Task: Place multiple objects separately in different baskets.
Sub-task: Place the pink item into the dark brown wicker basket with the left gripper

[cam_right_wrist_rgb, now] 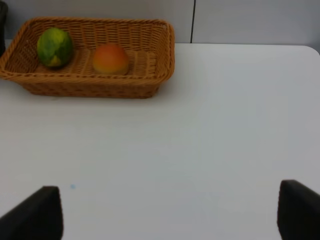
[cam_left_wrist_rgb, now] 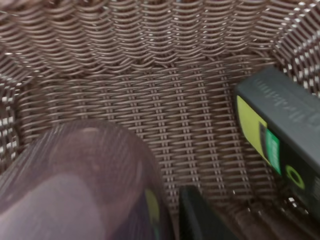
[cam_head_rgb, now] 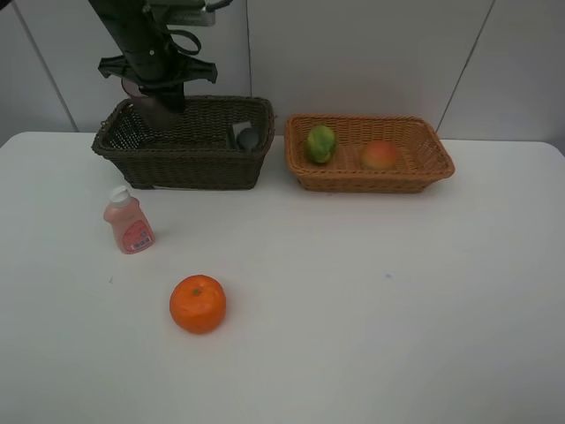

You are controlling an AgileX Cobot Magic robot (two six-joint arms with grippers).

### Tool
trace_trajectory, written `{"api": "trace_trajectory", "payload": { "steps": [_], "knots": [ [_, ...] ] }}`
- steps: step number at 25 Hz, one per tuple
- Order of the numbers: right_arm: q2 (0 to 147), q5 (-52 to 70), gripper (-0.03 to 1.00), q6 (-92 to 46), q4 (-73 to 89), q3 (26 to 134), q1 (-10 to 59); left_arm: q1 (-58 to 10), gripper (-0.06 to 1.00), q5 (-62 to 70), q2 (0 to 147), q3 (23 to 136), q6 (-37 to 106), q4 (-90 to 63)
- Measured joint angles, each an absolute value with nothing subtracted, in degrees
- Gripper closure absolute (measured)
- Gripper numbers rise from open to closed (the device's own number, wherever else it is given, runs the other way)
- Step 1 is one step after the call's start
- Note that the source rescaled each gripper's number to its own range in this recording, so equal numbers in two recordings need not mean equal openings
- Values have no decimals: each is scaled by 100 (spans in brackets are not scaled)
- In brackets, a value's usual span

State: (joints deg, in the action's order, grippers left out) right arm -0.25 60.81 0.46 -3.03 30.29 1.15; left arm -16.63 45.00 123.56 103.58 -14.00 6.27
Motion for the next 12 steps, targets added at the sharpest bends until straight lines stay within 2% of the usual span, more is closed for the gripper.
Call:
{"api": "trace_trajectory", "payload": {
  "steps": [12],
  "knots": [
    [-25, 6081, 10, 46, -298, 3029, 115, -1604, 94, 3914, 13163, 10358, -1249, 608]
  ]
}}
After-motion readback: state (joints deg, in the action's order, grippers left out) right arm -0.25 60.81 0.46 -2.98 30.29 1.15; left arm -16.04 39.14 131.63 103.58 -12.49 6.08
